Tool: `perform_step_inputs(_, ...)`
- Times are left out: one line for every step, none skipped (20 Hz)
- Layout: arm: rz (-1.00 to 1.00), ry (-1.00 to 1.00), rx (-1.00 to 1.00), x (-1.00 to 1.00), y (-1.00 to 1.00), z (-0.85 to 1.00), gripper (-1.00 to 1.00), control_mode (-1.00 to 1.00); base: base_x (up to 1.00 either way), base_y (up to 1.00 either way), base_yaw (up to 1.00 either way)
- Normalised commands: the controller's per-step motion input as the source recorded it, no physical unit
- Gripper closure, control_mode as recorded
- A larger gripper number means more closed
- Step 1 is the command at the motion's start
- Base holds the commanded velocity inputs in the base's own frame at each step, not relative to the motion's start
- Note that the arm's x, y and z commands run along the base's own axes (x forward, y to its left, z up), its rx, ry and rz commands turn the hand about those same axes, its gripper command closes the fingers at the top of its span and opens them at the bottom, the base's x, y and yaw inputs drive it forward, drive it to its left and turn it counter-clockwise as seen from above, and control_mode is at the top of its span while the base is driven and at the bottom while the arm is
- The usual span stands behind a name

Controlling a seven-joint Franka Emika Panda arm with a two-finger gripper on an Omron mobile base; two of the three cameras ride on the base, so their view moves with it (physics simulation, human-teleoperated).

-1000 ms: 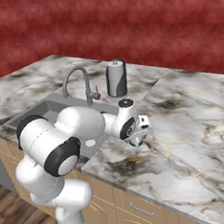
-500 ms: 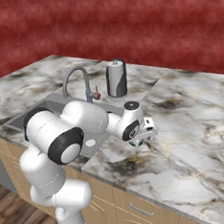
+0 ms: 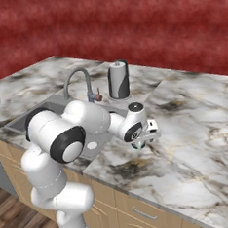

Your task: Clear the mugs and bowl far away from the sink.

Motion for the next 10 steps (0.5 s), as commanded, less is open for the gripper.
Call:
perform_step_inputs(0.00,0.00,0.04,0.09,0.00,-0.06,-1.00,-1.00,0.00,0.00,0.00)
perform_step_inputs(0.00,0.00,0.03,0.08,0.00,-0.08,-1.00,-1.00,0.00,0.00,0.00)
perform_step_inputs(0.00,0.00,0.03,0.04,0.00,-0.07,-1.00,-1.00,0.00,0.00,0.00)
perform_step_inputs(0.00,0.00,0.03,0.01,0.00,-0.08,-1.00,-1.00,0.00,0.00,0.00)
perform_step_inputs(0.00,0.00,0.03,0.00,0.00,-0.07,-1.00,-1.00,0.00,0.00,0.00)
perform_step_inputs(0.00,0.00,0.03,0.00,0.00,-0.09,-1.00,-1.00,0.00,0.00,0.00)
perform_step_inputs(0.00,0.00,0.03,0.00,0.00,-0.09,-1.00,-1.00,0.00,0.00,0.00)
perform_step_inputs(0.00,0.00,0.03,0.00,0.01,-0.05,-1.00,-1.00,0.00,0.00,0.00)
perform_step_inputs(0.00,0.00,0.02,0.00,0.00,-0.02,-1.00,-1.00,0.00,0.00,0.00)
perform_step_inputs(0.00,0.00,0.01,0.00,0.00,0.00,-1.00,-1.00,0.00,0.00,0.00)
